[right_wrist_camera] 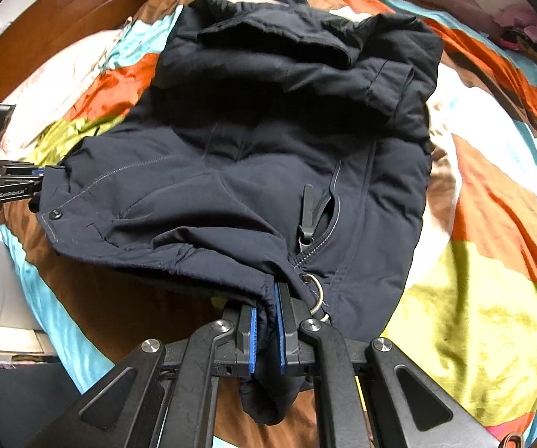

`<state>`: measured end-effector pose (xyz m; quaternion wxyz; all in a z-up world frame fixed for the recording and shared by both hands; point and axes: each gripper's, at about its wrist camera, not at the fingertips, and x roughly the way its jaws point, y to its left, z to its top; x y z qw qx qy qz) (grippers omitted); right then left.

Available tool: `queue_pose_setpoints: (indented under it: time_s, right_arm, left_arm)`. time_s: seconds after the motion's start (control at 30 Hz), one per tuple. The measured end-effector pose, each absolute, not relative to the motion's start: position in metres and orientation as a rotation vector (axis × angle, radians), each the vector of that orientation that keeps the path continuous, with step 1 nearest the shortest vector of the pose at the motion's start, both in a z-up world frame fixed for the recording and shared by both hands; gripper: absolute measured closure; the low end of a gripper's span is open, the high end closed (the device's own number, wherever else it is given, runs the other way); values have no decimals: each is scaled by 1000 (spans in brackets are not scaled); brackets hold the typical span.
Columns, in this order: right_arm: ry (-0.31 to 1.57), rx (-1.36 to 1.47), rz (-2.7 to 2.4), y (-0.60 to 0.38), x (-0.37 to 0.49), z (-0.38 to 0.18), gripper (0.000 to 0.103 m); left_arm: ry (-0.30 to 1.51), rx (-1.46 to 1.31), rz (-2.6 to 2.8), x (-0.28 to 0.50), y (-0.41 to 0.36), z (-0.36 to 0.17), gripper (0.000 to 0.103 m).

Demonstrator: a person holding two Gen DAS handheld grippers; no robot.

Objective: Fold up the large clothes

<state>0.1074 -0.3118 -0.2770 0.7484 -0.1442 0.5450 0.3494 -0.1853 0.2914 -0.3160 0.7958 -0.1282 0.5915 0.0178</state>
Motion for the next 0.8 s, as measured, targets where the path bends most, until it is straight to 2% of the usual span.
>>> queue_pose_setpoints:
  time_s: [0.37, 0.8]
  right_arm:
    - [1120, -260, 738, -309, 142, -241, 96]
    - [1071, -239, 736, -302, 176, -222, 96]
  left_arm:
    - [1190, -330, 39, -146, 313, -281, 95]
    - [1164, -334, 30, -120, 328, -271, 95]
